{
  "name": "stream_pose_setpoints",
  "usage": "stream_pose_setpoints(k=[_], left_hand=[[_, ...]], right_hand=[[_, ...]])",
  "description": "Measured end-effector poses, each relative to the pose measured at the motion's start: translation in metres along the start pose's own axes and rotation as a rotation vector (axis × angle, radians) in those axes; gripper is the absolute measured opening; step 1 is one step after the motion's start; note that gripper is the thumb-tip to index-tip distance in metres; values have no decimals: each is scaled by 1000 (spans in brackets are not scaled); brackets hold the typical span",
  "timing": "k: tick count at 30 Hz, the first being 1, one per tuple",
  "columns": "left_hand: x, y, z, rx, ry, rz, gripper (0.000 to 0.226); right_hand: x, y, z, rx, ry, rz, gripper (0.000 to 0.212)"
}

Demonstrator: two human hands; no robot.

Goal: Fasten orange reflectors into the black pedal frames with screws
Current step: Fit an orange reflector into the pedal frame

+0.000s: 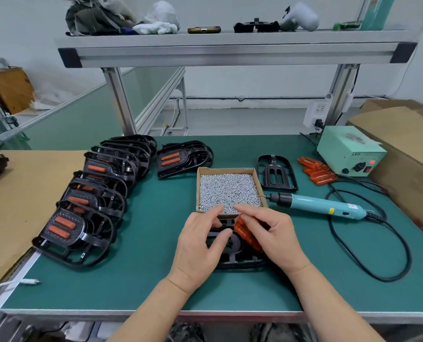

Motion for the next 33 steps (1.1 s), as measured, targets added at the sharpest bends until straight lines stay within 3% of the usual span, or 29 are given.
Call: stream_pose_setpoints(k=[8,14,18,26,33], left_hand=[[-2,2,0,71,153,47,29],[3,2,-4,134,248,311,34],[7,0,0,65,316,413,33],[11,-4,9,-214,273,367,47],[20,-3,10,-225,335,387,47]], right_hand=[[1,0,-4,101,71,13,20],[3,2,-4,108,118,18,14],[7,3,-1,83,142,44,20],[12,4,3,106,254,91,21],[9,4,0,82,257,56,22]])
Point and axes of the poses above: each hand's wrist, its own y-axis away from the middle knuckle, its own z-axis out of the back of the hand, x = y × z, the point moved 3 cm from there along -y, towards the middle knuckle, and after that the axes turned 8 degrees about y, right-handed, at the moved point
